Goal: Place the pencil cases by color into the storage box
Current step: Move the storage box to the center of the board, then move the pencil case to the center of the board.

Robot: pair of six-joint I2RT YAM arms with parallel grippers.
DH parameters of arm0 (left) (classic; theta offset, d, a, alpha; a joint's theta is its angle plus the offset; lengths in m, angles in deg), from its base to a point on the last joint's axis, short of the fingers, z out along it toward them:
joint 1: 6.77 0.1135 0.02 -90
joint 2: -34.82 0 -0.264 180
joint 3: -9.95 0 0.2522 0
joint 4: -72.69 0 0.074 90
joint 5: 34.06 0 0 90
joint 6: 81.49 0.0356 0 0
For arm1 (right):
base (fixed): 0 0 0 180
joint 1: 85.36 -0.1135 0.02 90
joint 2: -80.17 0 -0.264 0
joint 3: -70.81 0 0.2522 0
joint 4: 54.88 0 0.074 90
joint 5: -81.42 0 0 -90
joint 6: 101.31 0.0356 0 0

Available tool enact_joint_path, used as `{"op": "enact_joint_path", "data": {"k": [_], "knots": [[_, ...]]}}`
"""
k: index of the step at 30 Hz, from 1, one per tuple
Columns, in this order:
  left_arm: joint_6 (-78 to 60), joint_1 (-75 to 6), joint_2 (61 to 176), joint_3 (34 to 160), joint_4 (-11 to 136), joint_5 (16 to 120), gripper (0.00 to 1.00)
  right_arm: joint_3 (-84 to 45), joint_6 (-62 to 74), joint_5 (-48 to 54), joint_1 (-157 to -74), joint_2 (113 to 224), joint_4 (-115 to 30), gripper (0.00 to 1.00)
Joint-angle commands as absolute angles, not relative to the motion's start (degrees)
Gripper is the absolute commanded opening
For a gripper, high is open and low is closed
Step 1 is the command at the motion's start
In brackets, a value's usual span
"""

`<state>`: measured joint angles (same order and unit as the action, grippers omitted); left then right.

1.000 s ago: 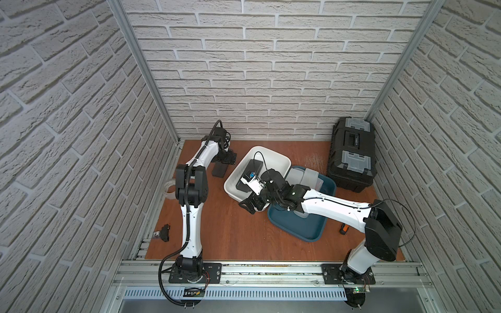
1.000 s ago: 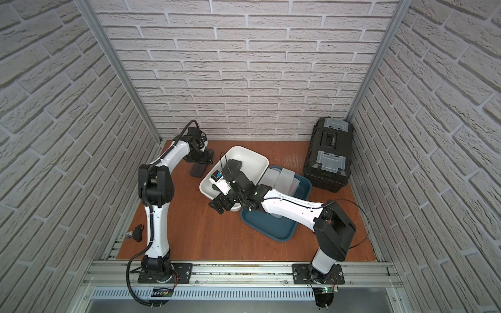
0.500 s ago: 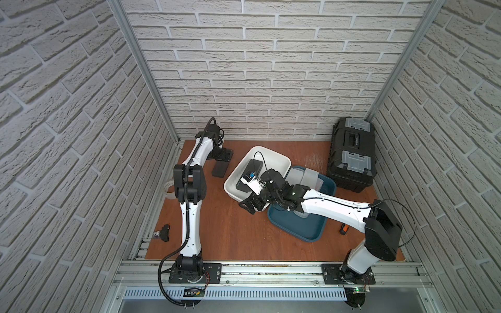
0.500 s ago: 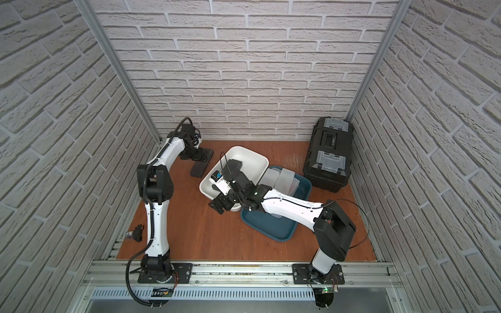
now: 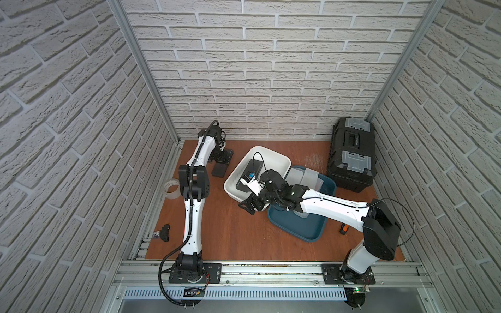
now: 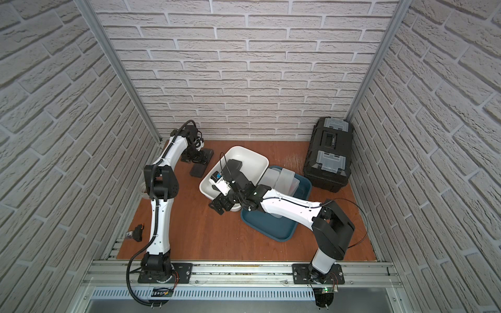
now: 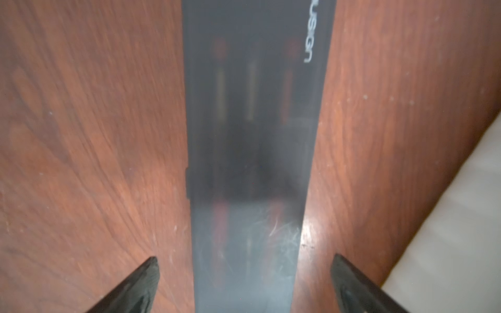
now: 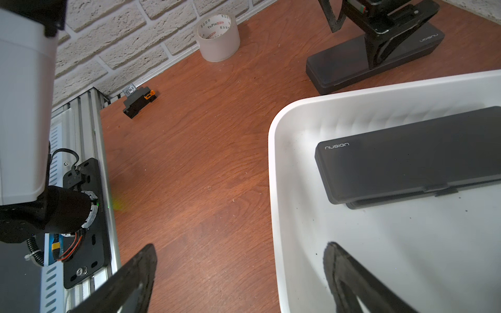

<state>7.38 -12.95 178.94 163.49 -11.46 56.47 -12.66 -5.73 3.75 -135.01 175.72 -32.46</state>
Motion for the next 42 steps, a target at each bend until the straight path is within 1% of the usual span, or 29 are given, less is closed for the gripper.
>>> {"op": "enact_joint_path", "data": {"k": [1, 5, 21, 32, 33, 35, 36, 38, 42], "knots": [[8.69, -13.94, 180.46, 165.68, -16.91, 53.33, 0.98, -12.74, -6.08, 4.76, -134.76, 176.32, -34.79, 0.96], [8.44, -14.50, 181.68, 166.20, -17.40, 53.63, 0.98, -12.78, -6.41, 5.10, -134.61, 176.76, -35.14, 0.96], [6.24, -14.42, 186.74, 175.34, -23.60, 52.18, 0.98, -11.43, -7.00, 7.34, -133.35, 177.52, -36.60, 0.96], [5.06, -13.67, 184.52, 171.28, -26.98, 56.03, 0.97, -12.29, -7.06, 9.35, -133.09, 176.94, -35.81, 0.96], [4.77, -13.71, 184.28, 170.82, -27.03, 56.16, 0.96, -12.30, -7.05, 9.36, -133.09, 176.89, -35.76, 0.96], [4.40, -13.68, 184.06, 170.31, -27.22, 56.18, 0.86, -12.21, -7.09, 9.33, -133.09, 176.68, -35.67, 0.96], [4.32, -13.71, 184.06, 170.22, -27.43, 56.05, 0.84, -12.21, -7.11, 9.22, -133.08, 176.54, -35.46, 0.96], [4.13, -13.71, 183.89, 169.88, -27.51, 55.94, 0.82, -11.88, -7.12, 9.01, -133.01, 176.01, -35.49, 0.96], [3.83, -13.72, 183.78, 169.80, -27.51, 55.68, 0.74, -11.59, -7.40, 8.76, -133.09, 175.31, -35.41, 0.96]]}}
